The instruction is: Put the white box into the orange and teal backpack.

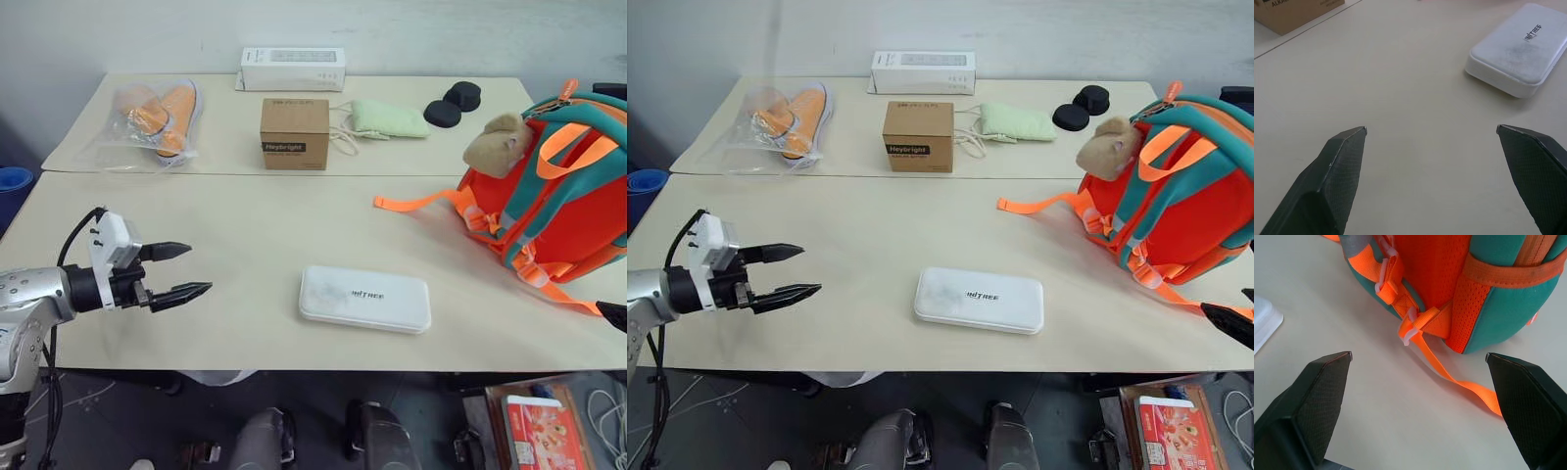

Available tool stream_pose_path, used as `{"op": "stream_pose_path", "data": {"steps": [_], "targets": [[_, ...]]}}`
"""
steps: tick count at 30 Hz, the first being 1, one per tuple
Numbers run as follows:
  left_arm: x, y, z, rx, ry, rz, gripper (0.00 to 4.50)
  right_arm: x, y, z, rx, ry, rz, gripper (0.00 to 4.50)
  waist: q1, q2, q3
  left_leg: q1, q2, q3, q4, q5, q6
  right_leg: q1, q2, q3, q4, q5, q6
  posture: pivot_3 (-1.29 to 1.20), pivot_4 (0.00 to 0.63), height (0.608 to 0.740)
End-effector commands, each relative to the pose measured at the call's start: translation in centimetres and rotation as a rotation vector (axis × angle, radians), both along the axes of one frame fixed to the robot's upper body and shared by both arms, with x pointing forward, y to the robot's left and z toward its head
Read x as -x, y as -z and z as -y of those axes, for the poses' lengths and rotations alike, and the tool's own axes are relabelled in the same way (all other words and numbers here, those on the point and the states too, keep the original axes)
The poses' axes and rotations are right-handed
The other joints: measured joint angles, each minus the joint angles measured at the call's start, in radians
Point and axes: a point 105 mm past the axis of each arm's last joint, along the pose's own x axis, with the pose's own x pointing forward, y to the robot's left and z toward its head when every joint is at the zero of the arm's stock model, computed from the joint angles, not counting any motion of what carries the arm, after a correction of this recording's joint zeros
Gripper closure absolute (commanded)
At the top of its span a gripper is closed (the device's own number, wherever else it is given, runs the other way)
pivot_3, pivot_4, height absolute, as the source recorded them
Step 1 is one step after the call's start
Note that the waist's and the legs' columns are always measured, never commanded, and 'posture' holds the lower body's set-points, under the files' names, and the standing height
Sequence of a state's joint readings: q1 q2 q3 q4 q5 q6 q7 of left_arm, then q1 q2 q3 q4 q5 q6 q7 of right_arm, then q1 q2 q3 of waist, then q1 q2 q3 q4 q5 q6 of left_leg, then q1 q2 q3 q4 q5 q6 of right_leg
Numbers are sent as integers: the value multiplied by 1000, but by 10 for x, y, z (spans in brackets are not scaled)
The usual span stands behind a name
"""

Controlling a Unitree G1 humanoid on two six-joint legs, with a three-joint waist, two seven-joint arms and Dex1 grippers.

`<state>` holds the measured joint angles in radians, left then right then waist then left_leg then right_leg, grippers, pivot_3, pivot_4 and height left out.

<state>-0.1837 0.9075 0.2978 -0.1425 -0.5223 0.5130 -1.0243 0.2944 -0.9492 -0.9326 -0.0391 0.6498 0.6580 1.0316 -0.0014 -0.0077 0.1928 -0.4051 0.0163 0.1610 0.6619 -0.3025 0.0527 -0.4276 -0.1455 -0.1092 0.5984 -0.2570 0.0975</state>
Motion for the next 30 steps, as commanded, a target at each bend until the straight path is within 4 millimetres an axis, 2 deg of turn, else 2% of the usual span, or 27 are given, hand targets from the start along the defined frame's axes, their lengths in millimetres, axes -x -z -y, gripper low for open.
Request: {"op": "stream_pose_path", "data": {"steps": [1,14,17,18,20,21,26,30], "targets": [[-3,1,1,-54,1,42,23,3,-13,2,16,23,57,0,0,0,0,0,0,0,0,0,0,0,0,0,0,0,0,0,150,740],[-5,2,-3,-57,-33,29,23,-1,-8,0,30,32,57,0,0,0,0,0,0,0,0,0,0,0,0,0,0,0,0,0,150,740],[-7,1,0,-56,-19,29,23,-8,-14,-15,56,-48,61,0,-1,0,0,0,0,0,0,0,0,0,0,0,0,0,0,0,150,740],[-8,-2,3,-44,-7,29,4,-12,-18,-22,58,-79,63,183,-1,0,0,0,0,0,0,0,0,0,0,0,0,0,0,0,150,740],[-8,-5,13,-15,37,24,404,-17,-22,-41,62,-170,47,545,0,0,0,0,0,1,0,0,0,0,0,0,1,0,0,0,150,740],[-8,-5,19,-11,65,19,591,-18,-21,-51,72,-219,26,862,0,0,0,0,0,1,1,1,0,0,0,0,2,0,0,0,150,740],[-16,13,52,-69,197,3,2164,-31,-2,-94,168,-450,-82,2565,3,0,0,0,0,1,1,1,1,0,1,0,3,0,0,0,150,740],[-26,24,72,-107,259,13,3403,-46,13,-110,199,-543,-117,3930,4,0,0,0,-1,2,3,2,2,0,1,-4,3,0,1,0,150,740]]}}
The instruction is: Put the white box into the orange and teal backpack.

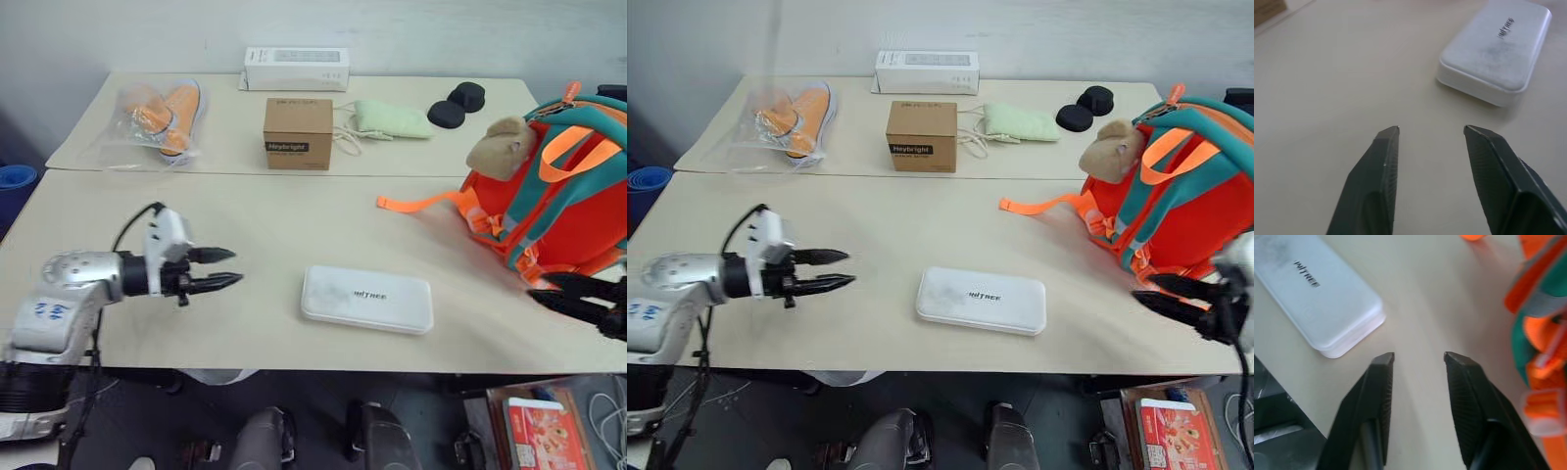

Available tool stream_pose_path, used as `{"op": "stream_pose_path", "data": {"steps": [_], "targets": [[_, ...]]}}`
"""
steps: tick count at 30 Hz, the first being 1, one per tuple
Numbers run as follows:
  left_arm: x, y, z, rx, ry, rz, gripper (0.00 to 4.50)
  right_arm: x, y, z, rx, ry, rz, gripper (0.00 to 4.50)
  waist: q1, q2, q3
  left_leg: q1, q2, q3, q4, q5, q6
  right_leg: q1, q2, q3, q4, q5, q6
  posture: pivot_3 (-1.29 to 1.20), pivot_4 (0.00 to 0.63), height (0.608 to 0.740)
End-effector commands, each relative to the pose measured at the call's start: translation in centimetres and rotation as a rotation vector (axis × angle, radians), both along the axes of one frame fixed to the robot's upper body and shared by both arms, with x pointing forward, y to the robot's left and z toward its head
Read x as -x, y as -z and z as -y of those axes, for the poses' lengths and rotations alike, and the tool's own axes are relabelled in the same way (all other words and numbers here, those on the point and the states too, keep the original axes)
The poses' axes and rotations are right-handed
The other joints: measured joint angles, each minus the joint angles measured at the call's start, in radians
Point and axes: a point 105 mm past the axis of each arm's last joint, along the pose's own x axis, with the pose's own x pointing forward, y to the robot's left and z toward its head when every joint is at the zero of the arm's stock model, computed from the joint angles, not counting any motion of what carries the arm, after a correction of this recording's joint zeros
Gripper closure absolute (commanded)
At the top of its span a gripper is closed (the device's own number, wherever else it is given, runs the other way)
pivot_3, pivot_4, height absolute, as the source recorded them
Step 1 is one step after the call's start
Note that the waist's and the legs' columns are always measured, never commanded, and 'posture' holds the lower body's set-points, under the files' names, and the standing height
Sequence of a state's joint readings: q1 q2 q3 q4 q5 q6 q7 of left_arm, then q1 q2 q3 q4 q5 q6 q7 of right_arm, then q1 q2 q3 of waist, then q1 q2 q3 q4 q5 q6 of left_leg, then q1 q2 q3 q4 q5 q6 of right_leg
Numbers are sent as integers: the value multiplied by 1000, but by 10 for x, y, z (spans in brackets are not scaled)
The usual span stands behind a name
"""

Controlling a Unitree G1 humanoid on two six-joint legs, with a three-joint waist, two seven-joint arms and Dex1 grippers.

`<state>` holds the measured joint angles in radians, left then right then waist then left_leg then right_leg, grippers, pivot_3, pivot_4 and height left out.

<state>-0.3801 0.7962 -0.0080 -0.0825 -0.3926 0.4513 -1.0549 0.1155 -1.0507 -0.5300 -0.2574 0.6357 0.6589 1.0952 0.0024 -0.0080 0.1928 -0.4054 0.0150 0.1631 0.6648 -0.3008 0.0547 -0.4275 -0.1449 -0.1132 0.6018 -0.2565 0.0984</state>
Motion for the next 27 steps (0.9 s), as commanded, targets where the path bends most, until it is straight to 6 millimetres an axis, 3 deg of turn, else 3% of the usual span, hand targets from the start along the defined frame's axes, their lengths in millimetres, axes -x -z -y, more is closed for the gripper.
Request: {"op": "stream_pose_path", "data": {"steps": [1,2,4,8,12,18,27], "targets": [[-9,-1,13,-25,44,47,3707,-9,7,-8,51,-70,-14,4254,0,0,0,0,0,0,1,0,1,0,0,-1,0,0,0,0,150,740],[-13,-1,18,-21,50,48,4029,-13,11,-11,53,-89,-26,4500,0,0,0,0,0,0,1,1,2,0,0,-3,0,0,0,0,150,740],[-18,1,26,-26,83,48,4471,-18,18,-15,56,-122,-45,4500,0,0,0,0,0,0,2,3,5,0,0,-4,1,0,0,0,150,740],[-13,12,48,-65,199,11,4471,-24,32,-26,101,-206,-79,4500,-1,0,0,0,0,0,2,4,7,0,0,-5,2,0,0,0,150,740],[-22,24,64,-97,196,24,4471,-44,35,-39,96,-203,-47,4500,-4,0,0,0,0,1,5,4,7,0,0,-4,3,0,0,0,150,740],[-19,32,83,-74,223,23,4471,-55,48,-54,130,-253,-61,4500,0,0,0,-2,1,0,8,4,7,0,-1,-5,5,0,0,0,150,740],[-5,30,85,-55,260,-2,4471,-67,45,-56,108,-248,-34,4500,-3,0,0,-2,1,-1,13,3,9,0,-2,-6,7,0,0,0,150,740]]}}
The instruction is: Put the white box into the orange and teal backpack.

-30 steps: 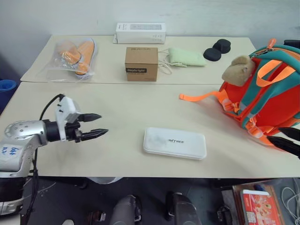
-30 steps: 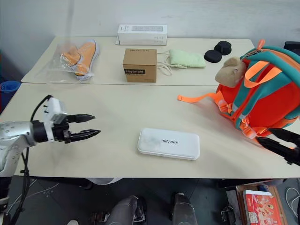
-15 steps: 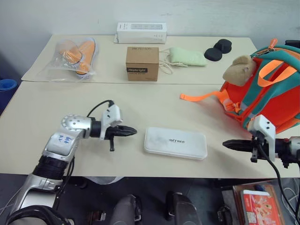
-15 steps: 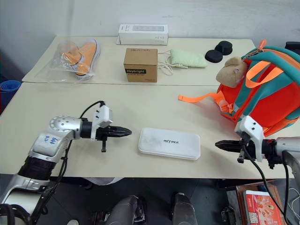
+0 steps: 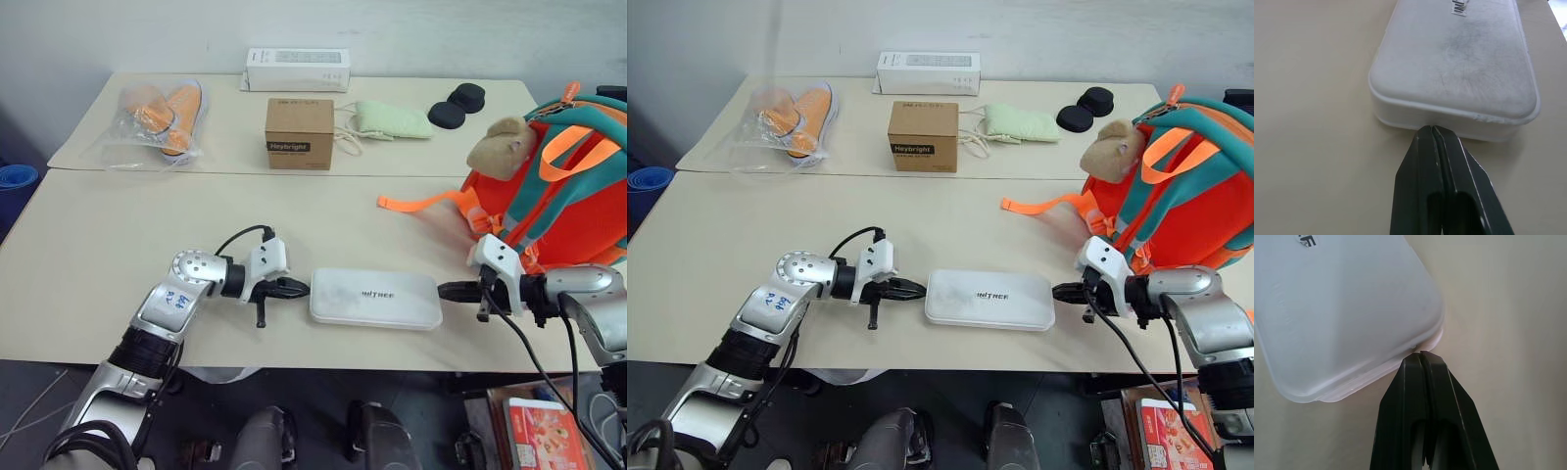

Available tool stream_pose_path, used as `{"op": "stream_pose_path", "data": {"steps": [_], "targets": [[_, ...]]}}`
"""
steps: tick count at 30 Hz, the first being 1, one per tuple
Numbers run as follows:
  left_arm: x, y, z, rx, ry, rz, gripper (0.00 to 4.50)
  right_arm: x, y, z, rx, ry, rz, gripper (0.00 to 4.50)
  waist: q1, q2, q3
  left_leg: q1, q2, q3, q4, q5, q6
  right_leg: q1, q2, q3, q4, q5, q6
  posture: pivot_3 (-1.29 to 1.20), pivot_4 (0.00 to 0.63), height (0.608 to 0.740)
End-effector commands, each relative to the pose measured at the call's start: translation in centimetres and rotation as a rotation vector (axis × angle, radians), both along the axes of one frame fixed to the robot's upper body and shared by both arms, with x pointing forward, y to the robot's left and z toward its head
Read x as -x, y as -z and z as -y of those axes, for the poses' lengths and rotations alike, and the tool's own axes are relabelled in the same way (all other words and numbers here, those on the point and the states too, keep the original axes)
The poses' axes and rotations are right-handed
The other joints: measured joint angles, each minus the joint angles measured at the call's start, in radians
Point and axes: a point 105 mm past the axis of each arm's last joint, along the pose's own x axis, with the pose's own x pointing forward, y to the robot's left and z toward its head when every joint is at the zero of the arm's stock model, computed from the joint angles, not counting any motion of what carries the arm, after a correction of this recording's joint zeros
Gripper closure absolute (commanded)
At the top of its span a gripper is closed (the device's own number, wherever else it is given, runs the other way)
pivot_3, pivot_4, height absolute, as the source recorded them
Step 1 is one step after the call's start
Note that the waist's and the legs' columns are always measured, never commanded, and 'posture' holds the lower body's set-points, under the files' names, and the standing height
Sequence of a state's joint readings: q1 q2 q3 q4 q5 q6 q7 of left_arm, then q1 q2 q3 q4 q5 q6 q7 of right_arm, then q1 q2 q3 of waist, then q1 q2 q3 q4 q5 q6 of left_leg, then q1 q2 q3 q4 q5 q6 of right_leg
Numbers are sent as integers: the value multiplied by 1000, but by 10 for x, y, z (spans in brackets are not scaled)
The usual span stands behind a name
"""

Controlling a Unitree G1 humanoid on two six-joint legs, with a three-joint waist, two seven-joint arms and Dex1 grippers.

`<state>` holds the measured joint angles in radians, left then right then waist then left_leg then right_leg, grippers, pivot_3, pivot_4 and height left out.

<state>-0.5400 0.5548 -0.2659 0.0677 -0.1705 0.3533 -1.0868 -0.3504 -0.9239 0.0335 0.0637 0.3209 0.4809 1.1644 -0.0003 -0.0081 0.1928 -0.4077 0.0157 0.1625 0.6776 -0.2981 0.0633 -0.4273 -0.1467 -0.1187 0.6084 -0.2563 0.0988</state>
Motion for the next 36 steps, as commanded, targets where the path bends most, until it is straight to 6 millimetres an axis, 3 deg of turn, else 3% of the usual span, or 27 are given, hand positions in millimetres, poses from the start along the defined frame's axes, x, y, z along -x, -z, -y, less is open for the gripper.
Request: {"op": "stream_pose_path", "data": {"steps": [1,5,9,12,16,21,25,32,36], "targets": [[7,-9,6,28,39,8,4471,-2,-10,-7,-36,-27,39,4500,0,0,0,0,0,0,0,0,0,0,0,0,0,0,0,0,150,740],[-2,-6,-9,-11,-44,-13,4471,-2,-5,-2,7,-29,43,4500,-1,0,0,0,0,0,0,0,0,0,0,0,0,0,0,0,150,740],[-3,-8,-35,18,-158,-230,3755,2,-6,6,36,-33,49,4500,-1,0,0,0,0,0,0,0,0,0,1,0,1,0,0,0,150,740],[6,-19,-45,113,-246,-487,2824,6,-8,9,52,-45,59,4500,-3,0,0,0,0,0,0,0,0,0,1,0,2,0,0,0,150,740],[15,-29,-45,222,-295,-740,1580,11,-4,8,54,-60,50,4500,1,0,0,0,0,-1,2,0,0,1,2,-1,3,0,0,0,150,740],[19,-15,-30,248,-363,-930,127,15,3,2,54,-80,41,4500,0,0,0,0,0,-2,2,0,0,2,2,-1,4,0,1,0,150,740],[13,-11,-10,312,-388,-1044,127,15,7,-6,47,-94,44,4500,3,0,0,0,0,-2,4,0,0,3,4,-1,4,0,1,0,150,740],[5,1,23,280,-382,-1080,127,13,11,-16,40,-106,49,4500,5,0,0,2,0,-3,4,0,-1,4,2,-1,3,0,1,0,150,740],[-1,-10,41,305,-325,-1065,127,11,12,-18,36,-105,55,4500,9,-1,0,3,-1,-3,4,-3,-6,5,0,-1,3,0,1,0,150,740]]}}
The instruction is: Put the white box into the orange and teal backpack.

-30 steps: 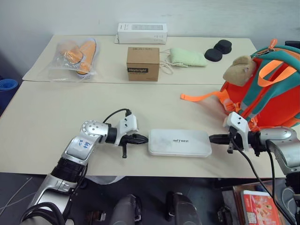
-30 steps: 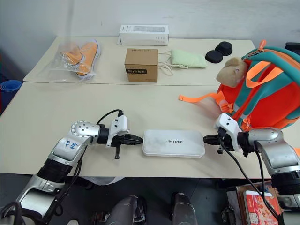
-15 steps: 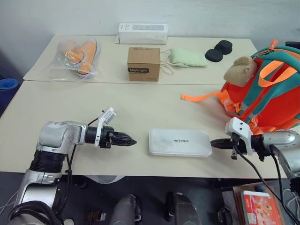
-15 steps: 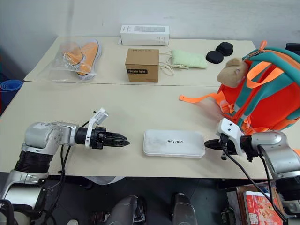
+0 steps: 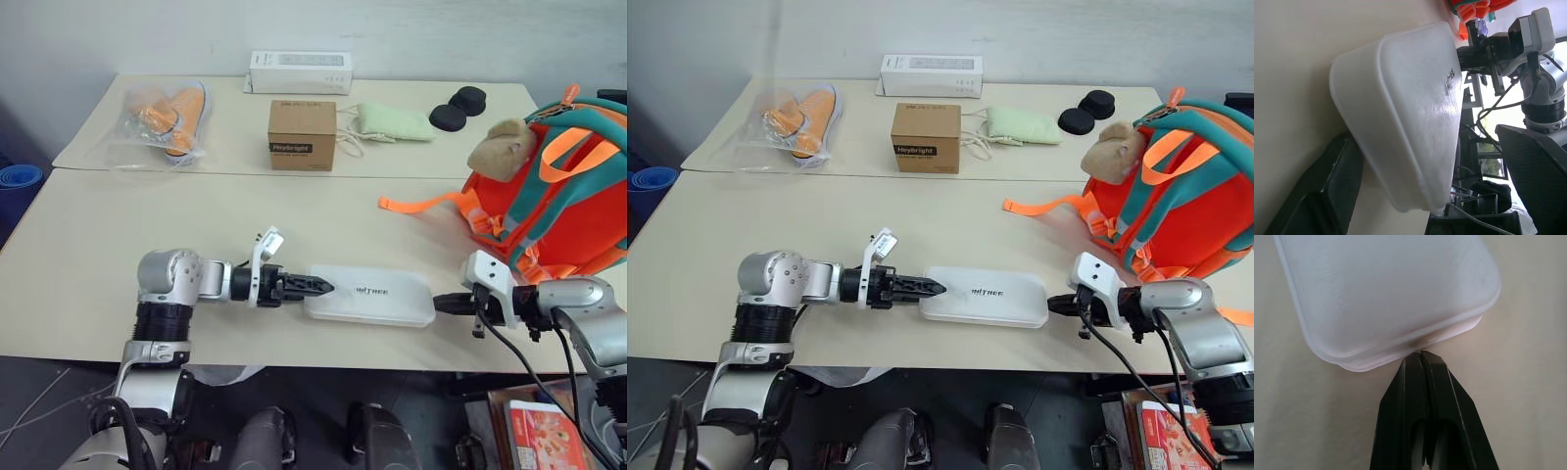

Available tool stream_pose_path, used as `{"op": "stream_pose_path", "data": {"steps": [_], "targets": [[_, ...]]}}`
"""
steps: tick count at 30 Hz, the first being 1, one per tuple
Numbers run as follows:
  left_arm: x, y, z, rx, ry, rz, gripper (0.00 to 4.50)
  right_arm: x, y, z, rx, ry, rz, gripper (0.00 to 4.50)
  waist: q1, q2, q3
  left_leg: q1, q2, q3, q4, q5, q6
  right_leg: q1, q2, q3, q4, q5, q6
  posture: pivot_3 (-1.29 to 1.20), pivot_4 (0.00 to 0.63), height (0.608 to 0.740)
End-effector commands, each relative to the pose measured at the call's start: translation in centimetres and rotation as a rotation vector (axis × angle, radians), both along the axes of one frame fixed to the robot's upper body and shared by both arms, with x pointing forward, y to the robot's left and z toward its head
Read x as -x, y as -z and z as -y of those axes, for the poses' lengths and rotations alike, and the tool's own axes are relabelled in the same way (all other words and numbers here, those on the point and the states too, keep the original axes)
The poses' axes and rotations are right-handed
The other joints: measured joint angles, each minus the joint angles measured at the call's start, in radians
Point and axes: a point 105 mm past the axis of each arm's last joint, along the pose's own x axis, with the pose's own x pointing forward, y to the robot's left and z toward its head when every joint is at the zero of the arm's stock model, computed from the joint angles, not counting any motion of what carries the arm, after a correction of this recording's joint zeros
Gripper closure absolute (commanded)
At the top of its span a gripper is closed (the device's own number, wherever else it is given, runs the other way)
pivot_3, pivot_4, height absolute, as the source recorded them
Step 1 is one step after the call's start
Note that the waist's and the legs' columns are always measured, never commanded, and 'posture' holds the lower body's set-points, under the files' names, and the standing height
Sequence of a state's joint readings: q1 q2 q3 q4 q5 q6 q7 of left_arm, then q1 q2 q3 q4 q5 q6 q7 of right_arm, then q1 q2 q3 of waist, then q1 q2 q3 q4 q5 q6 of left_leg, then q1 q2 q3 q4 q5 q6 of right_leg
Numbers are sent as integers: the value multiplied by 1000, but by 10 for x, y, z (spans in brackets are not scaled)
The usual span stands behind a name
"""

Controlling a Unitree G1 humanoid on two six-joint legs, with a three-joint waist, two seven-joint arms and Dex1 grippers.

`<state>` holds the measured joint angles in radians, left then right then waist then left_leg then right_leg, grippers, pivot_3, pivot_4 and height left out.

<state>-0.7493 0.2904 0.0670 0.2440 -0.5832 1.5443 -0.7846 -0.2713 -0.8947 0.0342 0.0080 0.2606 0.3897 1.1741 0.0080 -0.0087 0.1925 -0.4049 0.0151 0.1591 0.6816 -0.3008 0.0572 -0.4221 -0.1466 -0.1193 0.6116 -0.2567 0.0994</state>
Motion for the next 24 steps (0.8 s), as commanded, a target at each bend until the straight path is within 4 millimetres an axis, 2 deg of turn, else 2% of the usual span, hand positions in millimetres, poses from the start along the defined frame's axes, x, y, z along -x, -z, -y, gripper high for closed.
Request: {"op": "stream_pose_path", "data": {"steps": [1,2,5,12,14,18,21,23,24], "targets": [[-3,-4,16,19,32,10,127,-2,-3,-9,-9,-29,26,4500,2,0,0,0,0,0,0,0,0,0,0,0,0,0,0,0,150,740],[-5,-8,18,33,32,17,127,-2,-3,-9,-10,-28,27,4500,2,0,0,0,0,0,0,0,0,0,0,0,0,0,0,0,150,740],[-10,-21,20,90,26,25,649,-1,-2,-9,-16,-20,25,4500,-3,0,0,0,0,0,0,0,0,-1,1,0,0,0,0,0,150,740],[-9,-31,14,133,32,21,2759,6,4,-7,-35,17,18,4500,-6,0,0,-1,1,0,0,1,2,-1,1,0,0,0,0,0,150,740],[-6,-37,10,167,35,22,3194,10,3,-7,-54,36,27,4500,-6,0,0,-1,1,0,0,1,2,-1,1,0,0,0,0,0,150,740],[2,-44,3,192,47,68,3206,18,-7,-2,-88,96,79,4500,-7,0,0,-1,1,0,-1,1,2,-1,1,2,0,0,0,0,150,740],[-4,-70,-21,272,-36,174,3206,40,-32,15,-227,266,76,3958,0,0,0,-2,0,-1,-1,0,0,-2,0,3,0,0,0,0,150,740],[-8,-79,-34,284,-102,226,3206,57,-44,24,-278,336,72,3348,8,0,0,-3,1,-2,-1,1,1,-3,1,6,-1,0,-1,0,150,740],[-10,-84,-43,287,-144,255,3206,66,-49,34,-290,397,78,3047,11,0,0,-3,1,-2,-1,1,1,-3,1,6,-1,0,-1,0,150,740]]}}
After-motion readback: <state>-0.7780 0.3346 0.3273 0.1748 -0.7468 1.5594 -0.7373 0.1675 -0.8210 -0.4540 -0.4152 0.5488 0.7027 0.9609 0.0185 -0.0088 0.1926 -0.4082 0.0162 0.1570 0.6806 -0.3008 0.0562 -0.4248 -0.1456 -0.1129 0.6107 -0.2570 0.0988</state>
